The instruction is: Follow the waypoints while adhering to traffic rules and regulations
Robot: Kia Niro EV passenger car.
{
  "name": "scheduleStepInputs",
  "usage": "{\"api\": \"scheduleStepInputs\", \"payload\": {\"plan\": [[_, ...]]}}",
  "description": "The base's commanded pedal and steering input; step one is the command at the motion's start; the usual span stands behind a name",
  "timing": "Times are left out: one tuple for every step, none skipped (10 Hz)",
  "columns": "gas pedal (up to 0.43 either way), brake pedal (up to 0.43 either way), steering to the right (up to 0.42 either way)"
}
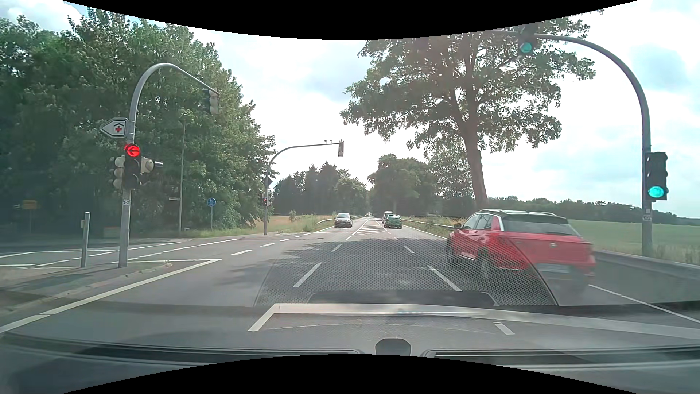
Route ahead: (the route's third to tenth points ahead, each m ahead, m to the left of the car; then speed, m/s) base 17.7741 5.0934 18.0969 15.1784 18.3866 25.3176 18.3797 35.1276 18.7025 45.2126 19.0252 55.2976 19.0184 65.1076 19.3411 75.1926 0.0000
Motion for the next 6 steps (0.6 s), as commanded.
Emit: {"api": "scheduleStepInputs", "payload": {"plan": [[0.0, 0.463, -0.001], [0.0, 0.47, -0.001], [0.0, 0.47, -0.002], [0.0, 0.47, -0.001], [0.0, 0.47, -0.002], [0.0, 0.463, -0.002]]}}
